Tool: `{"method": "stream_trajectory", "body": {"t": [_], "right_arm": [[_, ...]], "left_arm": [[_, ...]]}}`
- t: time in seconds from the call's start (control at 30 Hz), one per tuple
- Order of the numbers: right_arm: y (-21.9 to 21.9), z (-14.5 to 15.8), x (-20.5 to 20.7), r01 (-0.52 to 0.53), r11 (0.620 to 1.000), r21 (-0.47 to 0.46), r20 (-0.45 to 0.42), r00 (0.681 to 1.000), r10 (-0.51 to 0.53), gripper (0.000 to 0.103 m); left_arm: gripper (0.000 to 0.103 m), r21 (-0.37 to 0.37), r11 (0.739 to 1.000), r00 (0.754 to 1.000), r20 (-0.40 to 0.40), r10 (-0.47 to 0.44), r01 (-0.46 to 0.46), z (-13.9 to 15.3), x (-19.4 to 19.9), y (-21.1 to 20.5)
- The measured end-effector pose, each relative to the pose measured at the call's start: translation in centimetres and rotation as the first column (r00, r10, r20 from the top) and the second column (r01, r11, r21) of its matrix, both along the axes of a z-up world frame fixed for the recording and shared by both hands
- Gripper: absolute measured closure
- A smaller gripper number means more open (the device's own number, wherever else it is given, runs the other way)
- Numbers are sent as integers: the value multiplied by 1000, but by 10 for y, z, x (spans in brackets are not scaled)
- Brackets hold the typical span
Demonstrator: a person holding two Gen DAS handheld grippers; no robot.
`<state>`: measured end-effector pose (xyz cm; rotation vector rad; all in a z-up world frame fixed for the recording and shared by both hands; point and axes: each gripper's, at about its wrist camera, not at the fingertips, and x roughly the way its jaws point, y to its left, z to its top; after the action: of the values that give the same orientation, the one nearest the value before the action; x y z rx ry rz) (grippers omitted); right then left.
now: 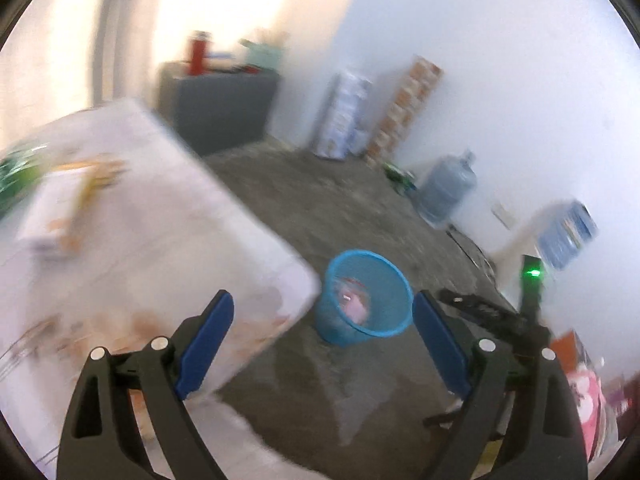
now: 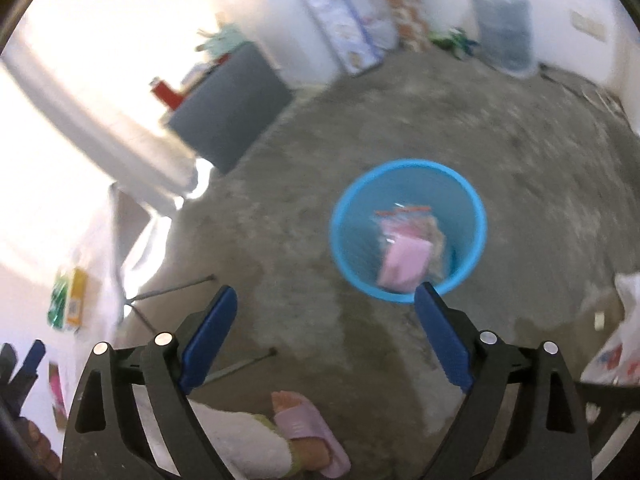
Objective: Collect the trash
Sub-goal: 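Return both tools to the table above the green bottle and white box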
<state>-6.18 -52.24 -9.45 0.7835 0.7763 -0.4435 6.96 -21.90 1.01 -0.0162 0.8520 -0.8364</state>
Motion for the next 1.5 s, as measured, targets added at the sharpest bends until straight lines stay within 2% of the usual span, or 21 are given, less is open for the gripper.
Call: {"method": "stream_trajectory", "body": {"t": [0.1, 0.2, 0.33, 0.4, 0.53, 0.67, 0.8, 1.0, 1.17, 1.5], "right_arm": [[21, 21, 18, -88, 996, -30, 27, 996, 88, 14], [47, 38, 36, -176, 984, -30, 51, 983, 177, 12], [89, 56, 66, -310, 950, -44, 67, 948, 312, 11], [118, 67, 88, -393, 917, -61, 65, 916, 397, 8], [171, 85, 129, -526, 844, -105, 33, 846, 531, 8], [219, 94, 170, -616, 778, -127, -9, 785, 620, 8], [260, 94, 219, -667, 738, -100, -38, 744, 667, 8], [302, 95, 285, -681, 726, -98, -108, 733, 672, 8], [321, 87, 329, -673, 734, -94, -179, 737, 652, 8], [338, 69, 369, -661, 744, -100, -264, 738, 621, 8]], "left_arm": [[13, -22, 994, 993, 45, 111, -110, 7, 1, 53], [12, -38, 980, 978, 55, 199, -197, 7, 5, 92], [10, -41, 944, 940, 91, 328, -326, 6, 8, 143], [9, -48, 923, 918, 102, 384, -381, 6, 9, 166], [7, -58, 865, 857, 114, 502, -499, 3, 11, 209], [6, -40, 820, 812, 114, 572, -572, -2, 13, 243], [6, -10, 784, 777, 125, 617, -621, -5, 9, 263], [6, 14, 743, 739, 117, 664, -670, -13, 8, 286], [6, 26, 716, 715, 94, 693, -698, -22, 8, 302], [6, 49, 685, 687, 85, 722, -726, -28, 7, 320]]}}
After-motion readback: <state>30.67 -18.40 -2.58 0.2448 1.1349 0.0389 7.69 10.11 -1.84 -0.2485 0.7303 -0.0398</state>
